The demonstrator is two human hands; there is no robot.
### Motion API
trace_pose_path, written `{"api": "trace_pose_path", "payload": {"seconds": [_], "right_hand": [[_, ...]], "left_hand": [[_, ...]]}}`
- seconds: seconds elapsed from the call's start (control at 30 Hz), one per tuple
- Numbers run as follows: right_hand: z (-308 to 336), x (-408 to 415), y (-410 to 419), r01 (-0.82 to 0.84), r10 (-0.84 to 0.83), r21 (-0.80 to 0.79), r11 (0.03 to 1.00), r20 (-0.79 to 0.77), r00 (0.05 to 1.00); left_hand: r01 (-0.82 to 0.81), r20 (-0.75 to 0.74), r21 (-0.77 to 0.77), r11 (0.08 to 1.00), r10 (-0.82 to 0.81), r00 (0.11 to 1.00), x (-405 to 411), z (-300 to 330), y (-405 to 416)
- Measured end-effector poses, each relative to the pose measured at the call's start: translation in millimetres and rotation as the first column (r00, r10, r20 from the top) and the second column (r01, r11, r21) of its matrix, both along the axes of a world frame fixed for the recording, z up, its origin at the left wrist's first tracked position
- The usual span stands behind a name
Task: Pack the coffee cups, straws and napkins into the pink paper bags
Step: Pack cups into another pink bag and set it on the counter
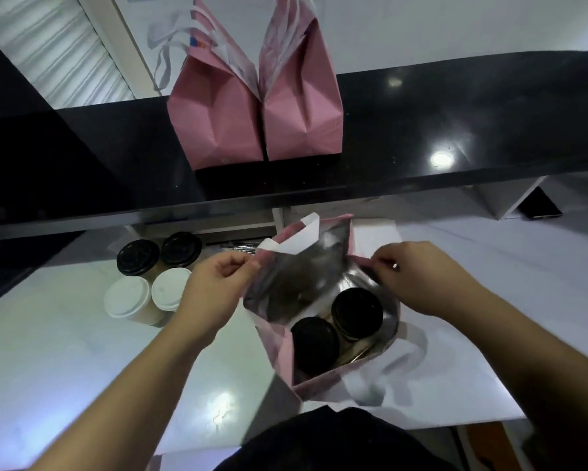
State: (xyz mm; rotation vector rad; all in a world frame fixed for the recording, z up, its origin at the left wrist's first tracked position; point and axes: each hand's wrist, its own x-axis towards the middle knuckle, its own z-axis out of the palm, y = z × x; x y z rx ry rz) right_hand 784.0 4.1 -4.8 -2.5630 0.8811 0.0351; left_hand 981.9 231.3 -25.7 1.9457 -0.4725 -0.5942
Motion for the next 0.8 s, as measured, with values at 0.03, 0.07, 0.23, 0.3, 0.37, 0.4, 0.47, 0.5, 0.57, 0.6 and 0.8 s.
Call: {"api": "trace_pose_path", "payload": {"seconds": [0.03,0.07,0.23,0.3,0.37,0.4,0.47,0.5,0.57,0.6,0.8], "right_hand": [[0,-6,4,-0.002,0.002,0.019,1.000,-0.004,1.000],[1,-11,9,-0.006,0.007,0.037,0.999,-0.011,1.000],[-2,-30,30,-0.030,0.043,0.174,0.984,-0.071,0.997],[-2,-35,35,-0.045,0.072,0.248,0.968,-0.102,0.992],[0,-35,30,-0.036,0.080,0.340,0.940,-0.119,0.990],[0,-34,22,0.009,0.037,0.396,0.918,-0.108,0.994],[-4,-26,-4,0.158,-0.142,0.479,0.863,-0.071,0.987],[-10,-21,-20,0.238,-0.243,0.485,0.841,-0.054,0.968],[-29,-8,-51,0.357,-0.382,0.433,0.828,-0.031,0.924],[-42,0,-64,0.383,-0.401,0.381,0.841,-0.033,0.915],[-113,65,-105,0.211,-0.184,0.127,0.969,-0.192,0.964]], "left_hand": [[0.017,-0.016,-0.008,1.000,-0.017,1.000,6,1,-5],[0.041,-0.026,-0.009,0.999,-0.041,0.999,11,2,-9],[0.151,-0.025,-0.035,0.988,-0.152,0.988,24,3,-25],[0.173,-0.015,-0.024,0.985,-0.173,0.985,25,1,-29],[0.195,-0.008,0.008,0.981,-0.195,0.981,26,-2,-30],[0.204,-0.021,0.008,0.979,-0.204,0.979,27,-5,-30],[0.216,-0.038,-0.006,0.976,-0.216,0.976,28,-9,-30],[0.221,-0.036,-0.010,0.975,-0.221,0.975,28,-10,-30],[0.230,-0.043,-0.029,0.973,-0.232,0.972,29,-11,-30],[0.237,-0.045,-0.036,0.971,-0.238,0.970,29,-12,-30],[0.282,-0.033,-0.047,0.958,-0.284,0.958,32,-14,-33]]}}
